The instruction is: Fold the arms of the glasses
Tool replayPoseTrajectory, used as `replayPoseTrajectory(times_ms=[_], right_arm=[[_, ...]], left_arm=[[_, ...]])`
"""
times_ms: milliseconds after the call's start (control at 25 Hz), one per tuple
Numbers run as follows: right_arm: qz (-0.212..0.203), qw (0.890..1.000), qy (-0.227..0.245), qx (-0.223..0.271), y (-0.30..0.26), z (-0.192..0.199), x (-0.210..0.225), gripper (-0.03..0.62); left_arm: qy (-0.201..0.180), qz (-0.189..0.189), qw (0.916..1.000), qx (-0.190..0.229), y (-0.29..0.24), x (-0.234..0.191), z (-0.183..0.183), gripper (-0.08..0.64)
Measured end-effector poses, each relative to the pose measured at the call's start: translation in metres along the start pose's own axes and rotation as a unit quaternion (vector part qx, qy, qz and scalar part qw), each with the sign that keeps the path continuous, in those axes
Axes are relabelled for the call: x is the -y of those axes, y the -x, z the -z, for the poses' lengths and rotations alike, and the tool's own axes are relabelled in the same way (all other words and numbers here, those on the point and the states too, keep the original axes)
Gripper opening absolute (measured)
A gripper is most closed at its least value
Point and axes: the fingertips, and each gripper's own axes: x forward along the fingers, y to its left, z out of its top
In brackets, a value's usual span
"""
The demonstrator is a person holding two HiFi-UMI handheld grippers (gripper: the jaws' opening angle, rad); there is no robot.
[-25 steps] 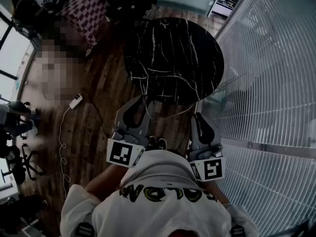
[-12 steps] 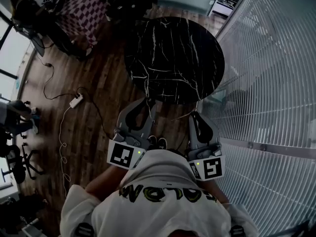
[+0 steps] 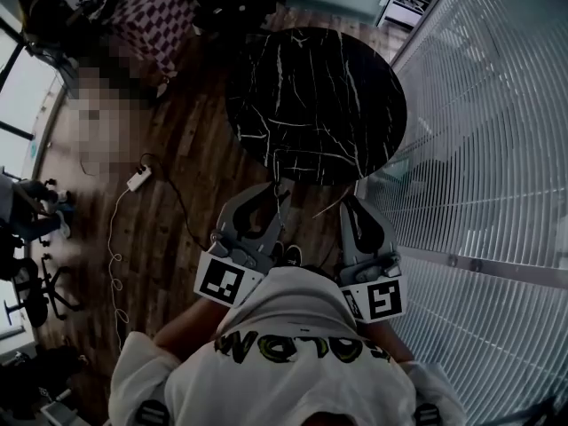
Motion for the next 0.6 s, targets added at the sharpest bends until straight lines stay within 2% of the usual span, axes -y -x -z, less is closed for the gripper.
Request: replayPoseTrajectory(times_ms=[600], right_arm=[[-0.02,1.0,-0.006,-0.005,-0.005,0.001,-0.009,0.034]], left_arm=[[0.003,0.039,0.9992,0.002,0.005,0.018,0.003,0.08]])
